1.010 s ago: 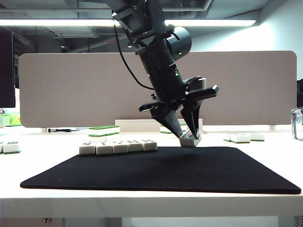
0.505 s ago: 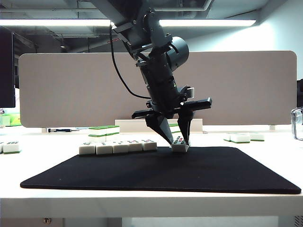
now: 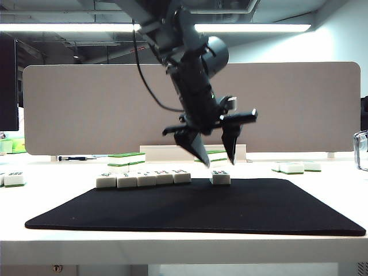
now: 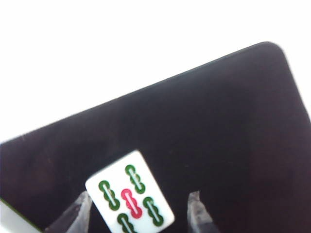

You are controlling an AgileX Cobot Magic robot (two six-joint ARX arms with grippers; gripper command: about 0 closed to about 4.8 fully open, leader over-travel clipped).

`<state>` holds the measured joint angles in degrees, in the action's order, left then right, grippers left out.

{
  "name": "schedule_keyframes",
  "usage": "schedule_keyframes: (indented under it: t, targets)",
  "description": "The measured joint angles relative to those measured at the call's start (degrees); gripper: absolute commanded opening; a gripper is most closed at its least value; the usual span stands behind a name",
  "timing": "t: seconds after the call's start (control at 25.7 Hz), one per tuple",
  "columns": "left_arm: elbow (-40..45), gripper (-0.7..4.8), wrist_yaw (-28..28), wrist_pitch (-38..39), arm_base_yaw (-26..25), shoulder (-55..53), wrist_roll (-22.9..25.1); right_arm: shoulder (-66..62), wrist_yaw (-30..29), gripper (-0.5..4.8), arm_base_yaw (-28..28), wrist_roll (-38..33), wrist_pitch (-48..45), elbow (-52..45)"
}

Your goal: Align six mahjong tiles in a row on the table.

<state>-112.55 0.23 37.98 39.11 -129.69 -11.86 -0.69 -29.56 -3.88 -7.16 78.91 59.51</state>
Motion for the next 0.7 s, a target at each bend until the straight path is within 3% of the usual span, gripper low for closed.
schedule_keyframes:
  t: [0.16, 0.27, 0.35, 0.58, 0.7]
  targets:
    - [-4.7, 2.58, 0.2, 4.5, 0.0, 0.5, 8.4, 0.0, 0.0, -0.01, 0.0, 0.0, 0.0, 0.0]
    - [-6.2, 3.64, 0.4, 7.0, -0.8, 1.0, 23.1, 0.0, 0.0, -0.01, 0.0, 0.0, 0.0, 0.0]
    - [-6.2, 4.02, 0.7, 9.2, -1.4, 0.7, 30.0, 0.0, 0.0, -0.01, 0.0, 0.0, 0.0, 0.0]
    - [-5.9, 4.04, 3.7, 13.5, -2.3, -1.1, 48.7, 0.0, 0.0, -0.01, 0.0, 0.0, 0.0, 0.0]
    - [-5.9, 4.0, 9.0, 11.0, -2.5, -1.2, 53.0, 0.0, 0.0, -0.01, 0.0, 0.0, 0.0, 0.0]
